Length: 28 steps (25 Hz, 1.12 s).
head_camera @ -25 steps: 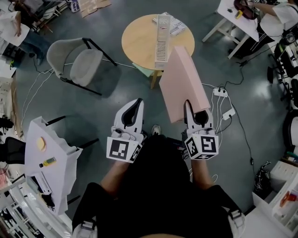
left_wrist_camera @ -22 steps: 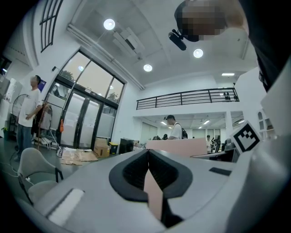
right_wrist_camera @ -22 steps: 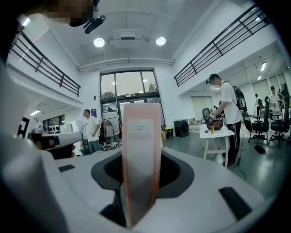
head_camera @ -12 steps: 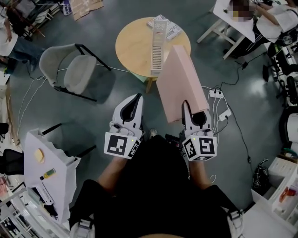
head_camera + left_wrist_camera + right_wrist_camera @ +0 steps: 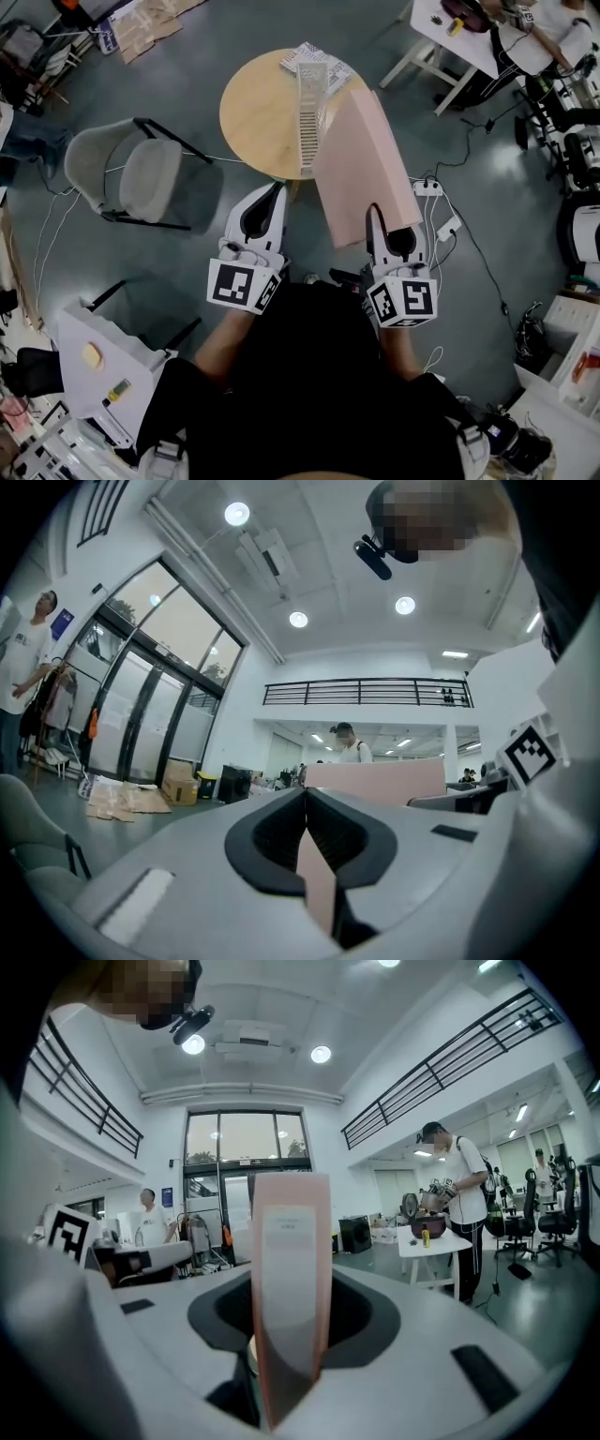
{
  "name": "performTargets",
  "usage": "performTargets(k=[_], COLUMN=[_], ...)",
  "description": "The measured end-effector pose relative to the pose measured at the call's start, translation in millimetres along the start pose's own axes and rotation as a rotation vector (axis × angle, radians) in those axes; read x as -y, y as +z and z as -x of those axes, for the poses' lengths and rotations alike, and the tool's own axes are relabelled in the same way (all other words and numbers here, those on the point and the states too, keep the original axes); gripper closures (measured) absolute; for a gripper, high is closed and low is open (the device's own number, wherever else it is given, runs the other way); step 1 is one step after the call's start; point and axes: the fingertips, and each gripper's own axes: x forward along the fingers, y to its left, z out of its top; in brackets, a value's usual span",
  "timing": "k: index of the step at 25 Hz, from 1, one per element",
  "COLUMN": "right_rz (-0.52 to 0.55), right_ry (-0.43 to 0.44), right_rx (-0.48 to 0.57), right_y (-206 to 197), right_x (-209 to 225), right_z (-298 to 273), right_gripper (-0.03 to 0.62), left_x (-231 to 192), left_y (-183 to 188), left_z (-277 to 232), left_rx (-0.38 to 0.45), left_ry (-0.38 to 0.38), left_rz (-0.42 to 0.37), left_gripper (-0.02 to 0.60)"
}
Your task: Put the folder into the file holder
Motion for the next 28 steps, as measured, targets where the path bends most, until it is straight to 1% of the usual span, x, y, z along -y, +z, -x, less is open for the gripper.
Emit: performTargets(k=[5,9,15,23,28], right_rz=[-0.002,0.002,0.024,0.033,0.063], right_ry=[-0.029,-0.052,-0.094,-0.102,-0.107], right_rx=[0.025,0.054,0.119,0.209,0.273], right_y=[10.3,17.3,28.6,35.4,36.5], right_x=[-10.5,-12.7,-14.8,-12.0,-17.1], right_z=[-29.2,-53.5,-84.2,-112.0,-119.2], right_gripper=[0.45,0.45,0.451,0.451,0.452], left_x=[-32.4,-54.2,-76.2,-87.2,-91.0], left_y=[-0.9,-3.3,-9.0,-15.0,-19.7], left_z=[-20.8,-36.8,-54.1,-73.6,-78.4], left_rx=[-0.014,-0.025,-0.049,-0.057,-0.063], left_ry=[-0.032,-0.051,-0.089,-0.113,-0.127], left_rz=[0.026,0.023,0.023,0.018,0.014], left_gripper=[0.575,0.575,0.575,0.575,0.575])
